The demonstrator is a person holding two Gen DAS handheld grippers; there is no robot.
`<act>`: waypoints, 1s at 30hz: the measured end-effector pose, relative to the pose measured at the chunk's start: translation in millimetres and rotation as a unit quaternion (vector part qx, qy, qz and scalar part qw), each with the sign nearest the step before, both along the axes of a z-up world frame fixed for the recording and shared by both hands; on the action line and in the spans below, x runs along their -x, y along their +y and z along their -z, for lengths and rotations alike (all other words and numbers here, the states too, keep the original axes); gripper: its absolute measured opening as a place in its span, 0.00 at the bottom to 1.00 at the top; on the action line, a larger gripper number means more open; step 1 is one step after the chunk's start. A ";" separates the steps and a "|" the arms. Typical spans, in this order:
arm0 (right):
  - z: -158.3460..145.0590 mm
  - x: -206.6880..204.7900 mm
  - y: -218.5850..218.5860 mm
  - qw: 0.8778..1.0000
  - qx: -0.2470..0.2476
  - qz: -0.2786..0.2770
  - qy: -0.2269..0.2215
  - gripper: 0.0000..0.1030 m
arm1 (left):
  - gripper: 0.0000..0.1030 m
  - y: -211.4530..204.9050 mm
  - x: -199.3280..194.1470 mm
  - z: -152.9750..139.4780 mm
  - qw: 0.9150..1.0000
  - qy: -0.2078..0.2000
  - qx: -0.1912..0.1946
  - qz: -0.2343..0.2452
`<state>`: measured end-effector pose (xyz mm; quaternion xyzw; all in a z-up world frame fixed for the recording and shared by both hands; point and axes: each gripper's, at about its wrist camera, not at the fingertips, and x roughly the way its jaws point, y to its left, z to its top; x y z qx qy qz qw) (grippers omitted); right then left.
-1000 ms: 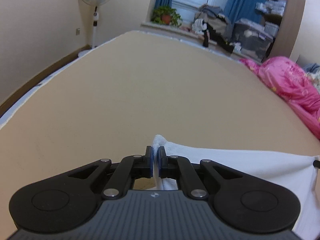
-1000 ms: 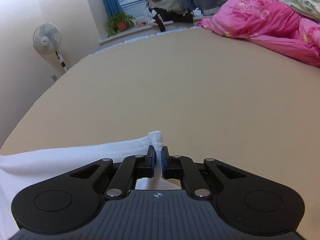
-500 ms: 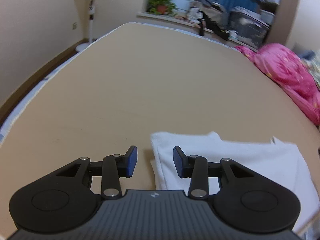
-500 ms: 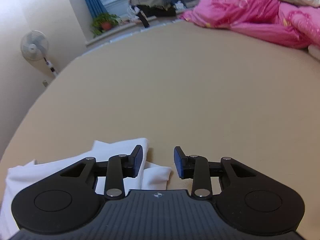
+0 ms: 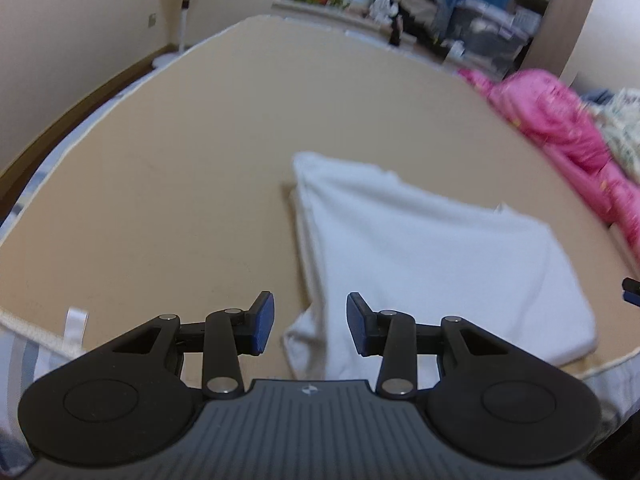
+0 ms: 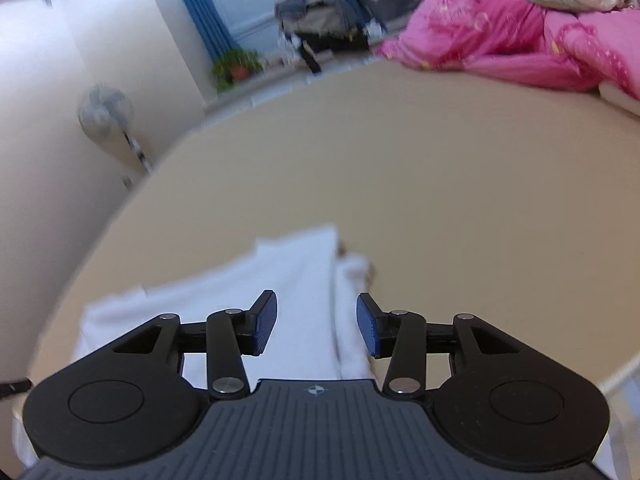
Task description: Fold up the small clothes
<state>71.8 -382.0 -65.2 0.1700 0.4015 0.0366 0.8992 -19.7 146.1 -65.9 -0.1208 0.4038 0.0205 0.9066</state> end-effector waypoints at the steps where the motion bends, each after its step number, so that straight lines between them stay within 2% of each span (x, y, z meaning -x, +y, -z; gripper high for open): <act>1: 3.2 -0.5 1.4 1.000 0.001 -0.001 0.003 0.45 | 0.43 -1.4 0.2 -0.5 1.000 -0.004 -0.008 -0.001; 5: 10.3 -7.8 7.4 0.999 0.037 -0.008 0.005 0.45 | 0.43 3.0 -5.9 2.4 1.000 -0.011 -0.007 -0.017; 8: 16.9 -8.3 11.5 0.999 0.037 -0.009 0.011 0.45 | 0.43 2.8 -13.1 7.9 1.000 0.003 -0.007 -0.021; 13: 17.2 -8.3 10.1 0.999 0.041 -0.017 0.006 0.45 | 0.43 -4.5 -23.1 6.7 1.000 0.001 -0.012 -0.007; 17: 18.9 -4.1 6.5 0.999 0.042 -0.007 0.008 0.45 | 0.43 -5.8 -26.5 7.5 1.000 0.003 -0.014 -0.006; 22: 15.7 -3.2 5.5 0.998 0.067 0.018 -0.011 0.45 | 0.46 -5.7 -28.0 8.0 1.000 0.004 -0.018 -0.009; 26: 16.1 -3.4 5.2 0.998 0.063 0.018 -0.015 0.45 | 0.46 -3.8 -27.8 7.3 1.000 0.001 -0.013 -0.008; 30: 16.1 -0.3 2.8 0.998 0.054 0.014 -0.018 0.45 | 0.41 -3.1 -26.1 6.9 1.000 -0.004 0.005 0.002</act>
